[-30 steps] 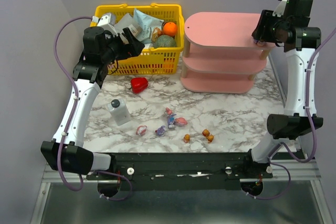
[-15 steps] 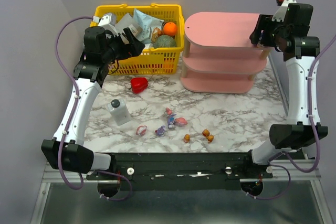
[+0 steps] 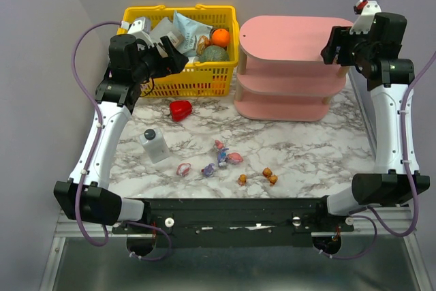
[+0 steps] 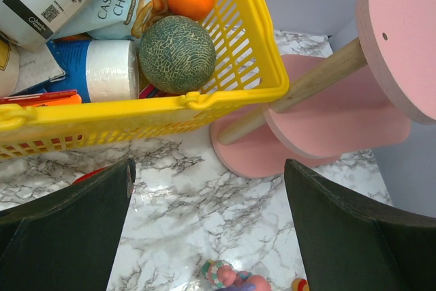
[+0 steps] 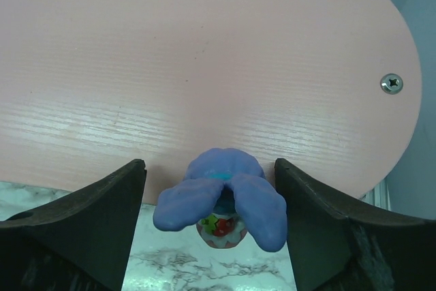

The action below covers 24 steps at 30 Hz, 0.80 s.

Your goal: Place and organize the plastic toys onto the shelf

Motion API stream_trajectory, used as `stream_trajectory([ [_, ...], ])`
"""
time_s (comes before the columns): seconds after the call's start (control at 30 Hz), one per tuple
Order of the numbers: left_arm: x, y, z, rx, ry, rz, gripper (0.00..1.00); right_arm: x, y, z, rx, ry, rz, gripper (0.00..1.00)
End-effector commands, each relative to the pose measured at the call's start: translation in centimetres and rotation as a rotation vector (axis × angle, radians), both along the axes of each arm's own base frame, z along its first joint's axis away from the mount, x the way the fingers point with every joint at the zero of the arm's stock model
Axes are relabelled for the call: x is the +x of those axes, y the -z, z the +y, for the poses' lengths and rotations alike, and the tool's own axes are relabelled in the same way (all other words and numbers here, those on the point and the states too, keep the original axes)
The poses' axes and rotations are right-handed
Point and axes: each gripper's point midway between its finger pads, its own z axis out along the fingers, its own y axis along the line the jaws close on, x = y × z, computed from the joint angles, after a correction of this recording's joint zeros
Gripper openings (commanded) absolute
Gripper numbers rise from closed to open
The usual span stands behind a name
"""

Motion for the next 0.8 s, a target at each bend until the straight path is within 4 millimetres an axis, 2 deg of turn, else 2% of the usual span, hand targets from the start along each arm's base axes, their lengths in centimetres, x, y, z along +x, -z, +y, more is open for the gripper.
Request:
stream_trajectory([
  [0.0,-0.8,-0.9,-0.6,-0.01,0.032,-0.016,0.99,0.8,-0.3,-1.2,-0.031,0.046,-0.029,0.74],
  [0.1,-0.8,-0.8,-0.6,-0.01,0.032,-0.015,0.99,0.8,-0.1,-1.6,-0.034,0.075,-0.029,0.63],
  [0.3,-0.8,-1.0,-0.6,-0.011,0.034,-0.018,0.99,1.4,0.5,-2.9,-0.054,0.147,-0.027,0.51],
  [0.47,-0.7,-0.7,-0.6,-0.011,0.034,-0.011,0.99,2.3,0.3,-4.2,-0.076,0.212,-0.035,0.46],
  [0.77,-0.7,-0.8,-0.6,-0.007,0.033,-0.013,0.99,3.7,1.1,-4.4,-0.075,0.217,-0.021,0.46],
])
